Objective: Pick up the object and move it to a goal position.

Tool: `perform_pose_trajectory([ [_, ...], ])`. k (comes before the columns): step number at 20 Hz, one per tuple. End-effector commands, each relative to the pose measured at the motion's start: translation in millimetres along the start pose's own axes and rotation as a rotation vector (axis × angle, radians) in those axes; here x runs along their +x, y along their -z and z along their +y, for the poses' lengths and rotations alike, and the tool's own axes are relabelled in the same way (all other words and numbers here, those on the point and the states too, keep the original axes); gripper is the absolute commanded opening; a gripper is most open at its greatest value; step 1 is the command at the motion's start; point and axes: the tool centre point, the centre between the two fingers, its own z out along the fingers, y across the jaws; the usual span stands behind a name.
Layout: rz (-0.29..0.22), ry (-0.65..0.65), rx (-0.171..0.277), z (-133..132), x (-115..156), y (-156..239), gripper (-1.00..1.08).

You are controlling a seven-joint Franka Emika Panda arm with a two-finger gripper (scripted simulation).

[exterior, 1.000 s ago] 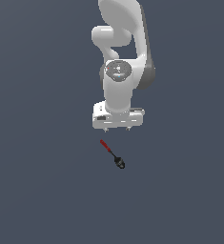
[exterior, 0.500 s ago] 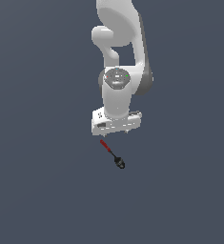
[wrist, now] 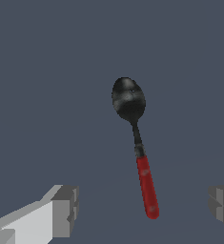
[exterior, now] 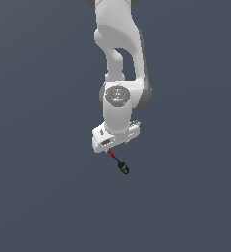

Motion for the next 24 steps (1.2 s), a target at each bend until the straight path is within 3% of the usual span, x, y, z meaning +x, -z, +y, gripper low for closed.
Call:
perform_pose_trajectory([
  [1,0.004,0.069,-0.004,5,3,-10,1.0],
  [12,0.017,0.262,-0.014,18,11,-38,1.0],
  [24,0.018,0.292,-0.015,20,12,-48,1.0],
])
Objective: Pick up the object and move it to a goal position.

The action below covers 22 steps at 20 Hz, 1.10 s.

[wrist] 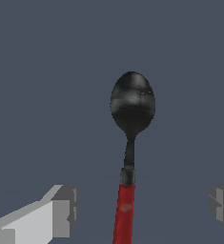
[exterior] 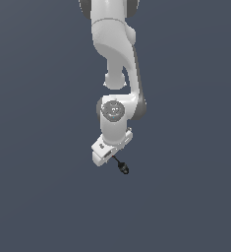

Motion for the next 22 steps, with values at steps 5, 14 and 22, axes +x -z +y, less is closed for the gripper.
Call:
perform_pose_trajectory([
  [5,0.0,0.003,0.0,-1,-1,-25,1.0],
  [14,0.0,0.005,0.0,0,0,-48,1.0],
  [22,0.0,0.005,0.0,0,0,-48,-1.0],
])
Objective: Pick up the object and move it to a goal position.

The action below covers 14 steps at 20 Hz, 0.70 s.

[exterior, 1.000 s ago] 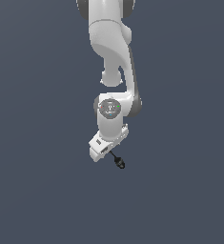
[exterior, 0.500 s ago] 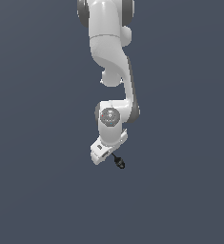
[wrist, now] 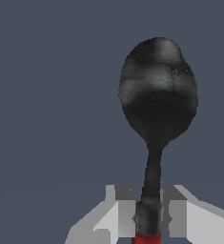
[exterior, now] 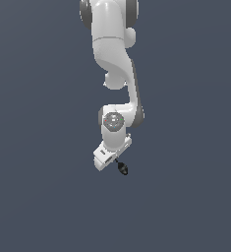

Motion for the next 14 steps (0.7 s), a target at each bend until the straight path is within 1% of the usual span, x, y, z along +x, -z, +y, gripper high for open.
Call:
perform_pose_trajectory([
  [1,0.0,0.0,0.0,0,0,0,-1.0],
  [5,0.0,0.0,0.0,1,-1,0,-1.0],
  [8,0.0,0.0,0.0,3,-7,2,-1.0],
  [11,0.0,0.0,0.0,7,-18,6,-1.0],
  [14,0.0,0.0,0.0,13,-36,13,-1.0],
])
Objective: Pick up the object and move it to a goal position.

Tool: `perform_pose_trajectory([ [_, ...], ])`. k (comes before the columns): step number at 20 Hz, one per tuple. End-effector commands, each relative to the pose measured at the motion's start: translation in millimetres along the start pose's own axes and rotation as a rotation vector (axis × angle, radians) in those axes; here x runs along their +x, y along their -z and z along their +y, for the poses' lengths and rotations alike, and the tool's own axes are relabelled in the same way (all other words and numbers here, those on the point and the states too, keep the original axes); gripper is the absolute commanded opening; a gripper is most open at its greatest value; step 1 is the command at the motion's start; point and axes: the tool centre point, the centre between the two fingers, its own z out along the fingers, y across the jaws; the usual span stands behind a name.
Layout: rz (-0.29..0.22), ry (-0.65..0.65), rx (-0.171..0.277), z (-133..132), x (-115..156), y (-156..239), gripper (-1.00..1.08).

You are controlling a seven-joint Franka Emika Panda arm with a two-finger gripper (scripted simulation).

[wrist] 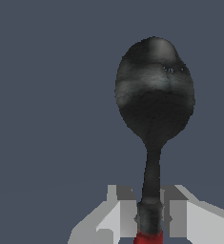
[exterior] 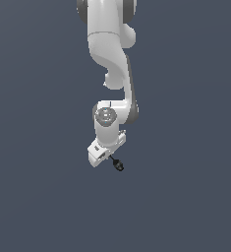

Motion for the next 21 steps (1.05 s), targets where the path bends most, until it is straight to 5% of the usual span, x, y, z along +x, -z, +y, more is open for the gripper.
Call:
perform_pose_trajectory([
  [1,0.0,-0.002,-0.001,7,-17,6,-1.0],
  [11,0.0,-0.002,-0.001,34,-86,31,-1.0],
  [21,0.0,-0.002,-0.001,38,-93,34,-1.0],
])
